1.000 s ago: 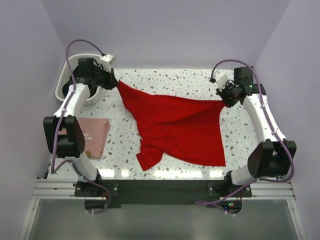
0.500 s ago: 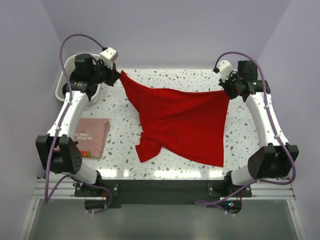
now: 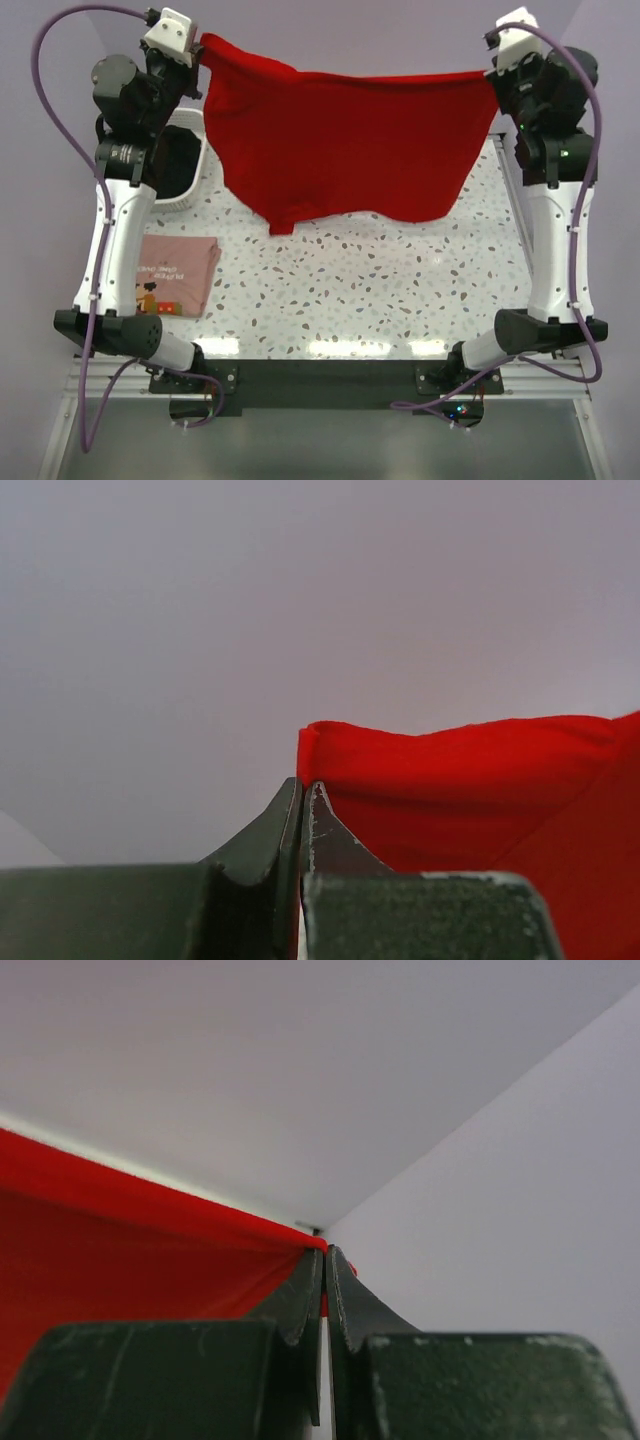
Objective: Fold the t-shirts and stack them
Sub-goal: Flatten the tshirt out
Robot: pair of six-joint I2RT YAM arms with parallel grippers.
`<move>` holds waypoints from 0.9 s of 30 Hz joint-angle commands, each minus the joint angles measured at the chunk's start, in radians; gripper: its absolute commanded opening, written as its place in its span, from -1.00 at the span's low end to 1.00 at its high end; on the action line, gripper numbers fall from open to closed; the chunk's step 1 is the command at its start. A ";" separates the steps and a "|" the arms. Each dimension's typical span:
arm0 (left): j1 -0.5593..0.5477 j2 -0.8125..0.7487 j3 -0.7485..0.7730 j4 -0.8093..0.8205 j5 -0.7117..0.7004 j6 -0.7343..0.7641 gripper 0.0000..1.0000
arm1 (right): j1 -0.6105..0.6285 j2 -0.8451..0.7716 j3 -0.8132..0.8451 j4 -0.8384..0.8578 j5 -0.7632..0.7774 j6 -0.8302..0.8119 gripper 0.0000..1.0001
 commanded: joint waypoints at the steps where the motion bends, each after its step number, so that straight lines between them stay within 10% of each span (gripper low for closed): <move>1: -0.039 -0.070 0.042 0.084 -0.158 0.077 -1.00 | -0.006 0.023 0.126 0.081 0.071 0.027 -1.00; 13: -0.036 -0.353 -0.168 0.138 -0.191 0.060 -1.00 | -0.006 -0.213 -0.008 0.146 0.071 -0.031 -1.00; 27: -0.036 -0.366 0.099 -0.069 -0.224 0.143 -1.00 | -0.004 -0.362 -0.094 0.233 0.039 -0.229 -1.00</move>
